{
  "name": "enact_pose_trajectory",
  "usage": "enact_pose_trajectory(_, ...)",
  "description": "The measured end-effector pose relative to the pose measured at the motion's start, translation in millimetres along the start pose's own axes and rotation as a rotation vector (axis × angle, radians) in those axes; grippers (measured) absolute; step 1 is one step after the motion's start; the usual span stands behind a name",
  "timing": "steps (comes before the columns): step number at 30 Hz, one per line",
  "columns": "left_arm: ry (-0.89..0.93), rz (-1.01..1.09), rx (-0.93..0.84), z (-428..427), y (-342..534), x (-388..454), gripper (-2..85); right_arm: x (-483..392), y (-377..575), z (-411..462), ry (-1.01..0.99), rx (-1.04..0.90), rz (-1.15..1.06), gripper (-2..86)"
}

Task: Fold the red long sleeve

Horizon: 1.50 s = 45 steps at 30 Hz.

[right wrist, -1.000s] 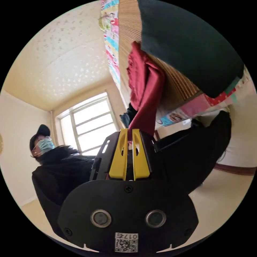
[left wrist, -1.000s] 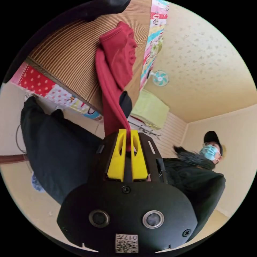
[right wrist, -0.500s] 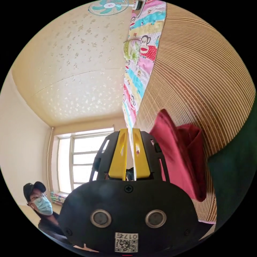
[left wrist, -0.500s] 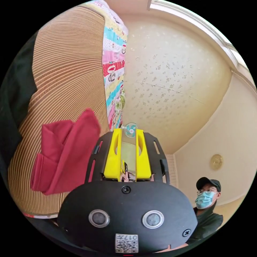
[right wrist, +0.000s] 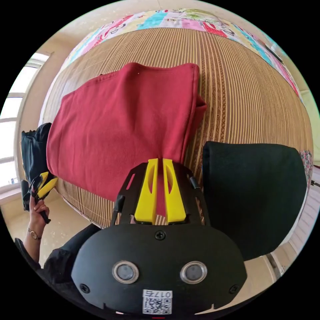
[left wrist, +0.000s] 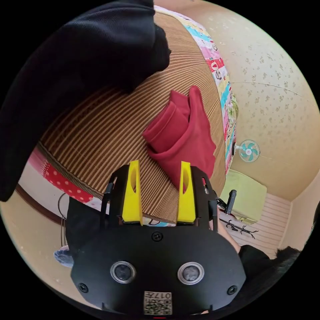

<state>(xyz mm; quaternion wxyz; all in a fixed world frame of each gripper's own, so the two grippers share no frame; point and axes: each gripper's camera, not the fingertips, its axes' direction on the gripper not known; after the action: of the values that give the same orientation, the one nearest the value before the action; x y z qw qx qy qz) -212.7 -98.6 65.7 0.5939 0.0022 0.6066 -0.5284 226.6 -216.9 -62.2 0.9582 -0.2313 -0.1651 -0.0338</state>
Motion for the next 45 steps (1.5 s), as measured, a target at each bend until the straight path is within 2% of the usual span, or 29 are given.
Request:
enact_pose_trajectory(2, 0.094, -0.034, 0.051, 13.0, -3.1, -10.0, 15.8, 21.0, -13.0, -0.8, -0.090, -0.043, 0.065, 3.0)
enact_pose_trajectory(5, 0.263, -0.054, 0.084, 31.6, -17.7, -11.4, 13.0, 34.1, -27.0, -5.0, -0.115, -0.083, 0.049, 2.3)
enact_pose_trajectory(7, 0.298, -0.025, 0.087, 34.2, -23.5, 0.0, 10.2, 39.6, -31.8, -10.7, -0.112, -0.093, 0.031, 1.9)
enact_pose_trajectory(10, 0.259, 0.240, 0.086, 22.5, -15.4, 73.7, 8.0, 55.2, -33.4, -31.2, -0.122, -0.098, 0.072, 1.2)
enact_pose_trajectory(12, 0.138, 0.532, 0.054, 24.0, 16.7, 162.2, 7.8, 66.8, -24.1, -48.6, -0.152, -0.069, 0.059, 1.0)
enact_pose_trajectory(13, 0.113, 0.601, 0.043, 28.3, 28.0, 183.4, 7.8, 77.2, -14.8, -59.3, -0.181, -0.058, 0.055, 1.0)
enact_pose_trajectory(15, 0.054, 0.831, -0.035, 62.9, 76.8, 251.7, 7.7, 96.8, 1.4, -71.6, -0.224, -0.059, 0.077, 1.2)
enact_pose_trajectory(18, 0.010, 0.966, -0.185, 135.8, 130.0, 290.2, 7.9, 136.4, 31.7, -86.0, -0.312, -0.069, 0.129, 2.1)
enact_pose_trajectory(20, -0.012, 0.956, -0.273, 180.8, 151.9, 291.2, 8.5, 172.1, 55.3, -91.4, -0.403, -0.083, 0.189, 3.7)
enact_pose_trajectory(22, 0.042, 0.928, -0.333, 204.8, 165.7, 285.2, 8.9, 198.8, 71.9, -91.4, -0.475, -0.107, 0.240, 5.2)
enact_pose_trajectory(25, 0.118, 0.850, -0.257, 192.7, 170.9, 265.5, 10.4, 238.3, 97.0, -92.7, -0.578, -0.126, 0.317, 7.5)
enact_pose_trajectory(27, -0.014, 0.723, -0.138, 173.5, 156.2, 234.4, 12.8, 256.6, 107.4, -92.9, -0.639, -0.124, 0.348, 8.9)
enact_pose_trajectory(29, -0.113, 0.586, -0.094, 168.2, 136.1, 201.0, 15.5, 276.3, 113.6, -88.1, -0.750, -0.125, 0.391, 11.6)
enact_pose_trajectory(31, -0.130, 0.454, -0.118, 175.2, 115.7, 164.3, 17.6, 287.4, 113.7, -82.4, -0.865, -0.111, 0.430, 13.8)
enact_pose_trajectory(33, -0.045, 0.325, -0.233, 204.9, 99.4, 122.3, 18.6, 294.8, 110.2, -74.3, -1.000, -0.090, 0.473, 15.9)
enact_pose_trajectory(35, 0.026, 0.284, -0.328, 234.5, 98.2, 103.9, 18.3, 297.5, 101.0, -61.8, -1.161, -0.059, 0.523, 18.9)
enact_pose_trajectory(37, 0.081, 0.207, -0.343, 250.4, 99.4, 87.8, 17.1, 297.4, 91.2, -53.5, -1.251, -0.021, 0.566, 21.1)
enact_pose_trajectory(39, 0.255, 0.114, -0.417, 261.9, 108.0, 73.4, 11.9, 296.3, 77.4, -46.6, -1.322, 0.026, 0.605, 23.3)
enact_pose_trajectory(41, 0.283, 0.148, -0.441, 258.4, 126.8, 79.5, 10.2, 295.2, 54.0, -40.1, -1.361, 0.087, 0.639, 25.8)
enact_pose_trajectory(45, 0.183, 0.253, -0.527, 244.8, 177.4, 102.6, 9.4, 301.0, 21.7, -26.7, -1.401, 0.161, 0.762, 26.5)
